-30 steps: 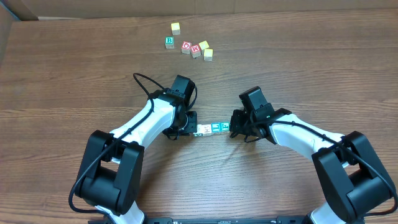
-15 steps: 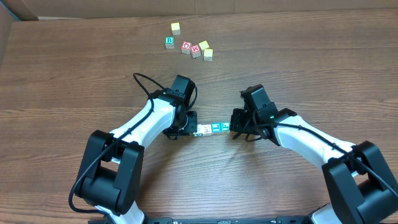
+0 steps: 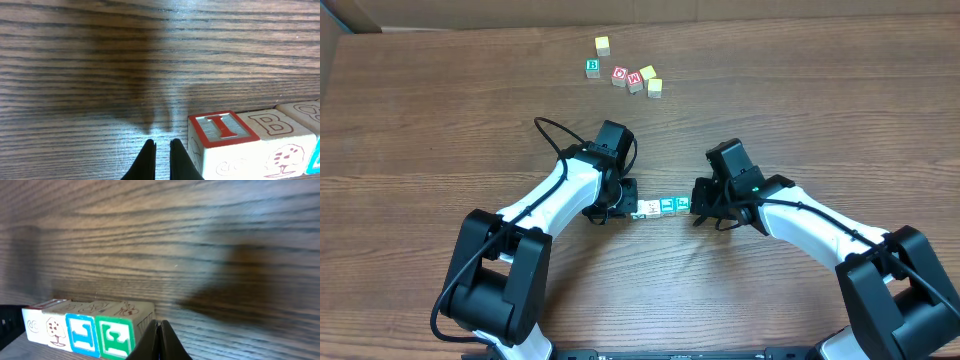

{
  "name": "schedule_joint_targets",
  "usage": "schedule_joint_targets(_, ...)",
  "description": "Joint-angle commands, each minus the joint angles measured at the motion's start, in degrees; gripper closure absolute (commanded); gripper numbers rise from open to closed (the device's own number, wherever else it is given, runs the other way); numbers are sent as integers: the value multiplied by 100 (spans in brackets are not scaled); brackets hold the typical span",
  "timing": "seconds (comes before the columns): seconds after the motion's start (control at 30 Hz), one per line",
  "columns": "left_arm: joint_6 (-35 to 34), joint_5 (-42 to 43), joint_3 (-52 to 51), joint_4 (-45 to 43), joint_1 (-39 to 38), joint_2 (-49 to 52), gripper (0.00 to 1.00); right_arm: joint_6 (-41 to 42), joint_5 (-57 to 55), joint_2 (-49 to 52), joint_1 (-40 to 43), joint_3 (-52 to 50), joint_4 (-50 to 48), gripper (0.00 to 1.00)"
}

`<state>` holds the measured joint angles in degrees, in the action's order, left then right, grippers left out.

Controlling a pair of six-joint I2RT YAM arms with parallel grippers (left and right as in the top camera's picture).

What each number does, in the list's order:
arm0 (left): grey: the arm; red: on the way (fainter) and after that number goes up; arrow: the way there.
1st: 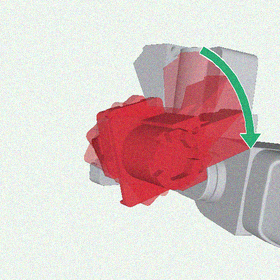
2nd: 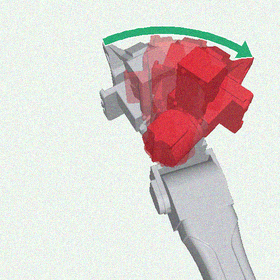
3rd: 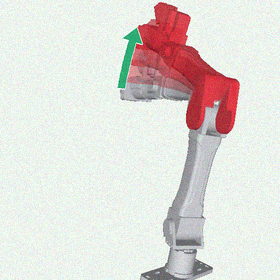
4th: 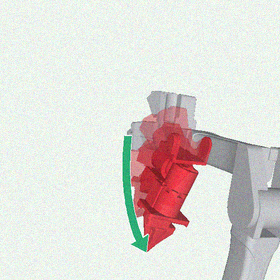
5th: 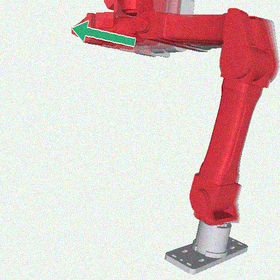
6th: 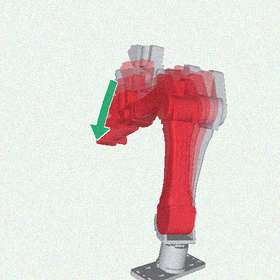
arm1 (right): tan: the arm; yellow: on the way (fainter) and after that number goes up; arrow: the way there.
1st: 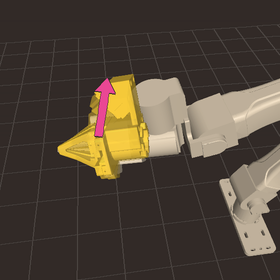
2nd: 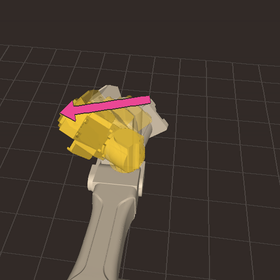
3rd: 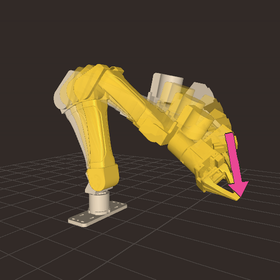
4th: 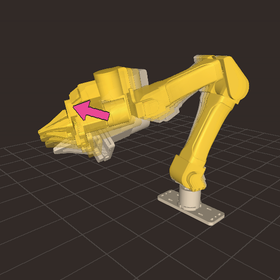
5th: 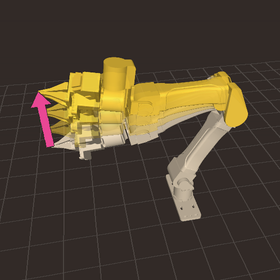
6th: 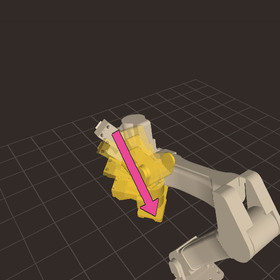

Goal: Flip 4 blocks

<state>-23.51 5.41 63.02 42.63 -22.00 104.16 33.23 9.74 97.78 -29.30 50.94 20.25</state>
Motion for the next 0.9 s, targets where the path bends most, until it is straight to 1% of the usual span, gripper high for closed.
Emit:
schedule_joint_targets(0.0, 13, 63, -33, -4, 17, 57, 95, -24, -66, 57, -164, -26, -42, 96)
schedule_joint_targets(0.13, 13, 63, -33, -2, 17, 57, 95, -24, -92, 61, -284, -26, -17, 96)
schedule_joint_targets(0.53, 15, 59, -50, -9, 17, 57, 96, -26, -111, 61, -289, -26, -13, 96)
schedule_joint_targets(0.87, 17, 59, -103, -306, 17, 57, 96, 0, -81, 61, -289, -26, 4, 96)
